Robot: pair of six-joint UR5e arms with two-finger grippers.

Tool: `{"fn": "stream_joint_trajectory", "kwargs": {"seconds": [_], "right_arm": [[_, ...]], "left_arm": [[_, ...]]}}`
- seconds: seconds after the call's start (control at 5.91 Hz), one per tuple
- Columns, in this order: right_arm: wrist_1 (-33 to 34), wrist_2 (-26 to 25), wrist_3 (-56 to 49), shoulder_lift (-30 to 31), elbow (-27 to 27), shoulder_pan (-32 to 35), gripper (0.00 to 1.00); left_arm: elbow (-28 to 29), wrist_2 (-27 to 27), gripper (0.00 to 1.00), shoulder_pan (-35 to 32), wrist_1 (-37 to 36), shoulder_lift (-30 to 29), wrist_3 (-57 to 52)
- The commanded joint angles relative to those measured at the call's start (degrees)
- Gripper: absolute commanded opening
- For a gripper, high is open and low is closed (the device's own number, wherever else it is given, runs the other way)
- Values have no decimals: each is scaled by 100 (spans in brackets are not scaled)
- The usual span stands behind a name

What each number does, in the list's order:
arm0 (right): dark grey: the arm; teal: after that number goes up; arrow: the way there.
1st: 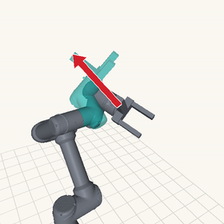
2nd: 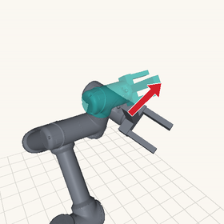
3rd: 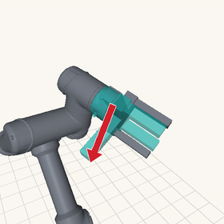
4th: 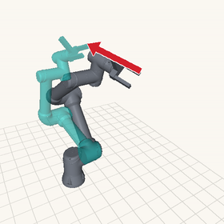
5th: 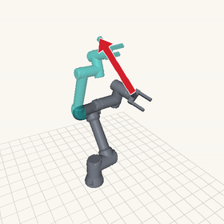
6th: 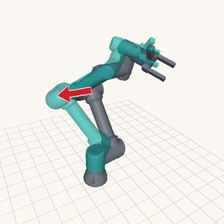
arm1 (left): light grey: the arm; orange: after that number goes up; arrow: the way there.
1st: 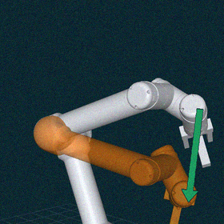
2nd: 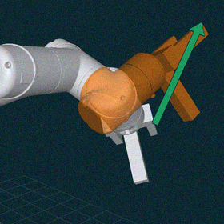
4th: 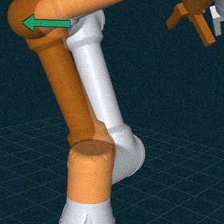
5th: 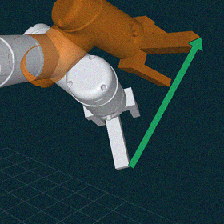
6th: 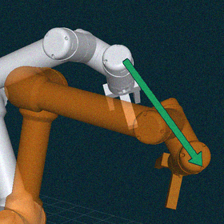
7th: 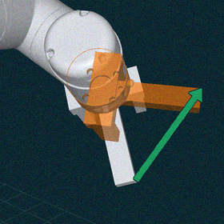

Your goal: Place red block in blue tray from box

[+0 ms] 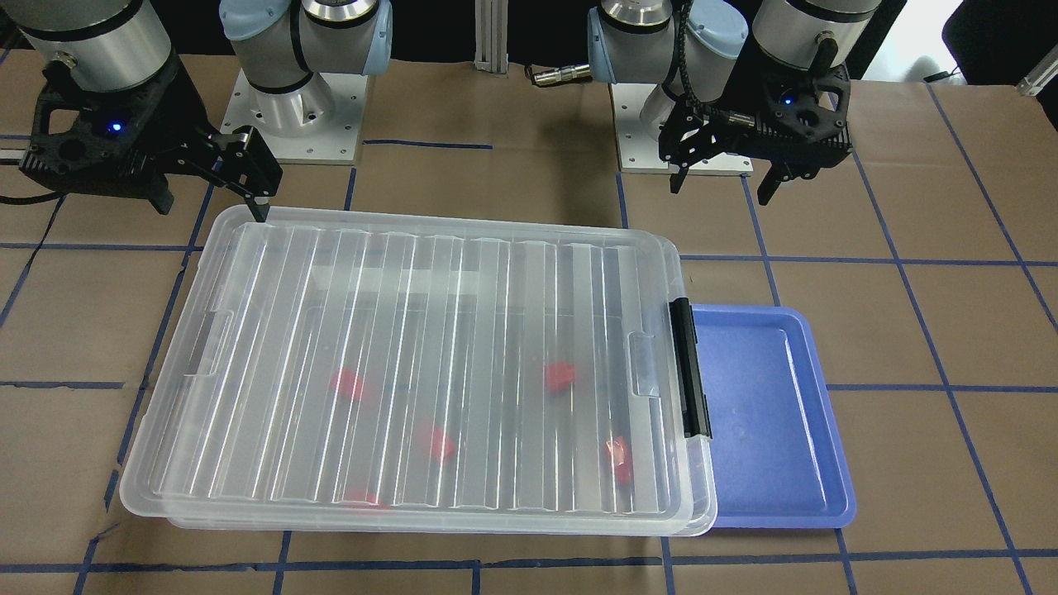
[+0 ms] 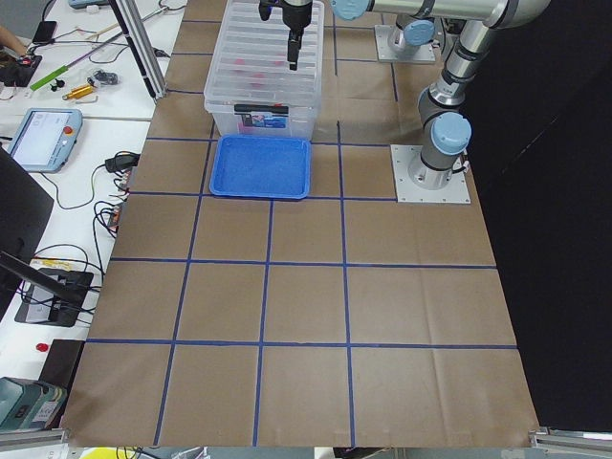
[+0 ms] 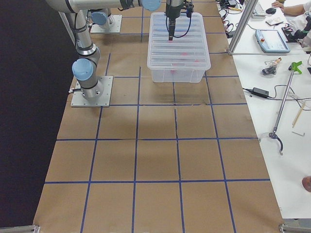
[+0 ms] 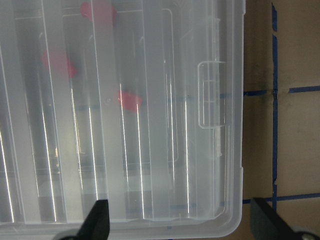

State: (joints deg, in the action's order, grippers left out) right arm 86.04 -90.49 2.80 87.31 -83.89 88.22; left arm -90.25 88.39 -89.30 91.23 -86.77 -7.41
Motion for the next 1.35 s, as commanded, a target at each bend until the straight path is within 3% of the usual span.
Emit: {"fn": "stream_joint_trajectory", "kwargs": {"seconds": [0.0, 0.17, 0.51, 1.18], "right_arm": [[479, -143, -356, -126, -476, -417, 100], [1101, -101, -1038, -136, -932, -733, 100], [2463, -135, -1229, -337, -1891, -824, 100], [2725, -153, -2001, -452, -2061, -1360, 100]], "left_arm": [[-2, -6, 98, 0, 0, -6, 3], [-10, -6, 98, 0, 0, 3, -6], [-10, -6, 98, 0, 0, 3, -6], [-10, -6, 98, 0, 0, -6, -6]]}}
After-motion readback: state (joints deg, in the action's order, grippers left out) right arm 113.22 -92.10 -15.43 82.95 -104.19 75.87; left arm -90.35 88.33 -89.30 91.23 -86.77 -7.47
